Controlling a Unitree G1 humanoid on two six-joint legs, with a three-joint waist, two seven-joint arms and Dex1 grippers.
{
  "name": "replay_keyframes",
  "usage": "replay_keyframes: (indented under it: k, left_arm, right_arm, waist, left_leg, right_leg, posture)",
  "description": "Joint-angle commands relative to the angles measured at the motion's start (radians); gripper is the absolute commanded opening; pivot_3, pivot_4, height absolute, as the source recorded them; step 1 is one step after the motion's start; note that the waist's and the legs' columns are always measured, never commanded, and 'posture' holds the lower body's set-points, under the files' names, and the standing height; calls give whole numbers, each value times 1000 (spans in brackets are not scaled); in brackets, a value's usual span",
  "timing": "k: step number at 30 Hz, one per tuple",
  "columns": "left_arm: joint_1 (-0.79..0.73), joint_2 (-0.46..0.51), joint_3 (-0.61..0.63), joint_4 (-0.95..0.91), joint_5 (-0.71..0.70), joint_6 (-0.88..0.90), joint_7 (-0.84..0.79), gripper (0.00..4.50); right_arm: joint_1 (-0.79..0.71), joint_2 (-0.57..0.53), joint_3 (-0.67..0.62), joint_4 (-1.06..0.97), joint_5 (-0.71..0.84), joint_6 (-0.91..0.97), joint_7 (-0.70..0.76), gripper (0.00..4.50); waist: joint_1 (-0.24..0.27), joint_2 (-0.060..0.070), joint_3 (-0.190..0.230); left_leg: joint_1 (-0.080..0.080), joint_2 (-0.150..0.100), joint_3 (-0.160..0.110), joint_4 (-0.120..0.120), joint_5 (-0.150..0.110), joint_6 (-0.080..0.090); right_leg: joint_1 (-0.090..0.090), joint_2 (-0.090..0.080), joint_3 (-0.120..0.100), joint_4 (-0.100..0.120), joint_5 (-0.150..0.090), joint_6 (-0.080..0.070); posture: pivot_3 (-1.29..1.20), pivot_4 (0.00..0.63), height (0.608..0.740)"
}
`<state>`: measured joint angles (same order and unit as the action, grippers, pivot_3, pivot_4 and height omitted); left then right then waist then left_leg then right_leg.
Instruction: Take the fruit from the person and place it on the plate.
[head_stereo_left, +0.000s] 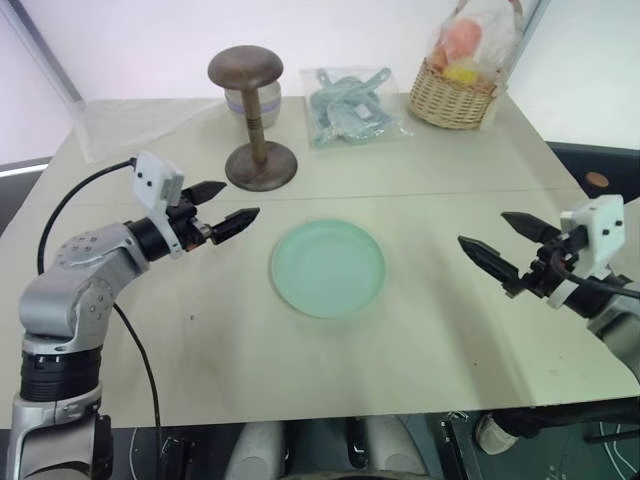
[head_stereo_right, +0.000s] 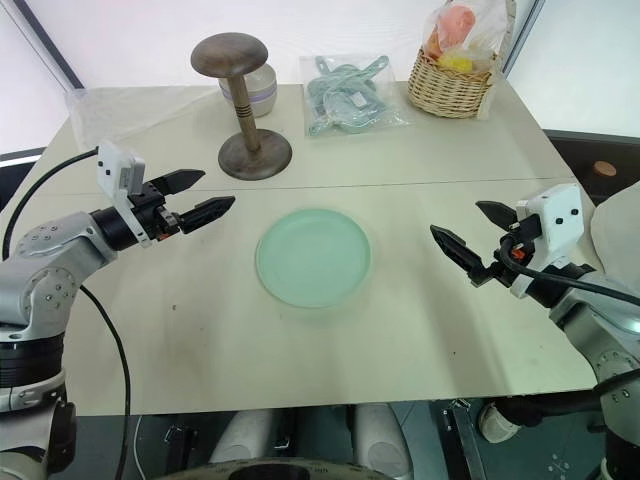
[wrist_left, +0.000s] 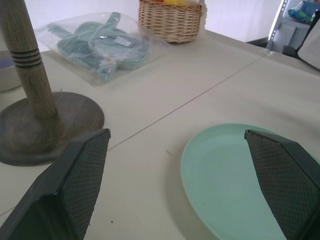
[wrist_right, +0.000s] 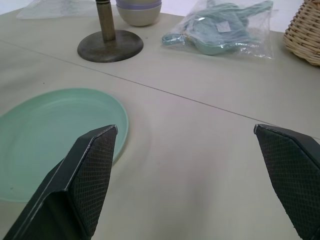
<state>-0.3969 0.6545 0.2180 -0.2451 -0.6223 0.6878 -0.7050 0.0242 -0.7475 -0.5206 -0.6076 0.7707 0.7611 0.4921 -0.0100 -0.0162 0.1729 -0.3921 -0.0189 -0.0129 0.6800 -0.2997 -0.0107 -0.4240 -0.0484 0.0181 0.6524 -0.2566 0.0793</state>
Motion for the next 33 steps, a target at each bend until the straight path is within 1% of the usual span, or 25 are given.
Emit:
replay_keyframes:
  k: [1, 25, 31, 33]
  left_arm:
    - [-22, -1, 10, -26, -11, -14, 1, 4500]
    - [-39, -12, -2, -19, -3, -22, 1, 4500]
    - [-38, -14, -3, -20, 1, -28, 1, 4500]
    - [-35, -14, -2, -23, 0, -28, 2, 4500]
  right_arm:
    - [-2, 1, -34, -46, 25, -16, -7, 4487]
    - [2, 7, -28, -61, 44, -17, -44, 4487]
    - [-31, 31, -17, -68, 68, 1, -113, 4487]
    - [-53, 45, -15, -76, 88, 16, -156, 4487]
  waist:
    - [0, 0, 0]
    - [0, 0, 0]
    - [0, 0, 0]
    - [-1, 0, 0]
  left_leg:
    - [0, 0, 0, 0, 0, 0]
    - [0, 0, 0, 0, 0, 0]
    - [0, 0, 0, 0, 0, 0]
    - [0, 0, 0, 0, 0, 0]
  right_leg:
    - [0, 0, 0, 0, 0, 0]
    - [0, 0, 0, 0, 0, 0]
    - [0, 0, 0, 0, 0, 0]
    - [0, 0, 0, 0, 0, 0]
  posture:
    - [0, 150, 740]
    - [0, 150, 740]
    - [0, 150, 740]
    - [0, 150, 740]
